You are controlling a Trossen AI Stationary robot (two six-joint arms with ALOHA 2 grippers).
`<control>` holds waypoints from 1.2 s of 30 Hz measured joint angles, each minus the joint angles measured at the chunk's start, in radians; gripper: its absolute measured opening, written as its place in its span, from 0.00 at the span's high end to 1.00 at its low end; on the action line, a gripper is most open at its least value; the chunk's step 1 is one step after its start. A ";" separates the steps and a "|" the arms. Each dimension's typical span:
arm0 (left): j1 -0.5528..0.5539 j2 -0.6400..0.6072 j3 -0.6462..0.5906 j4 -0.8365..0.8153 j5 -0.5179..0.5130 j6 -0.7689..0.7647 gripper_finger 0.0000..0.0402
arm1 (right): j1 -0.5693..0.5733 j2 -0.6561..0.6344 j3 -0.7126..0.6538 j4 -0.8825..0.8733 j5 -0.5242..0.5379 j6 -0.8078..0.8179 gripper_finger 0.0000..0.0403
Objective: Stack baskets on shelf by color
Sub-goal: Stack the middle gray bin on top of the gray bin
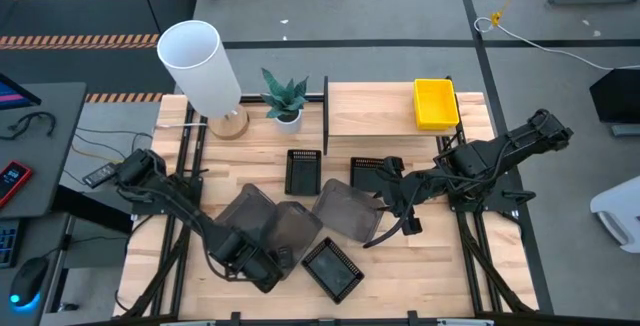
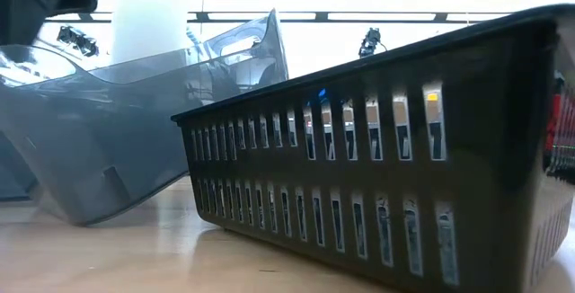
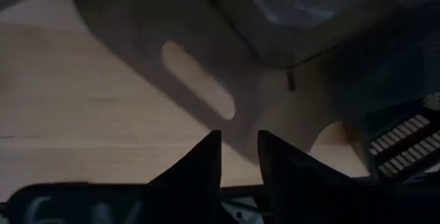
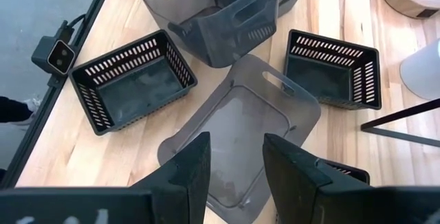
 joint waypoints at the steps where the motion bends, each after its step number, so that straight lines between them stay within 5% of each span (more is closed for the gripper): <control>1: -0.005 0.000 0.000 0.001 0.006 0.000 0.74 | 0.000 0.000 0.000 0.000 0.000 -0.004 0.66; 13: -0.024 0.004 0.000 -0.038 -0.029 0.014 0.73 | 0.000 0.000 0.000 0.011 -0.002 -0.026 0.66; 27: -0.037 0.004 0.000 -0.035 -0.055 0.025 0.38 | 0.000 0.000 0.000 0.010 -0.018 -0.024 0.66; 32: -0.039 0.004 0.000 -0.034 -0.075 0.029 0.36 | 0.000 0.000 0.000 0.011 -0.018 -0.026 0.66; 36: -0.056 0.004 0.000 -0.022 0.017 0.045 0.39 | 0.000 0.000 0.000 0.011 -0.018 -0.027 0.66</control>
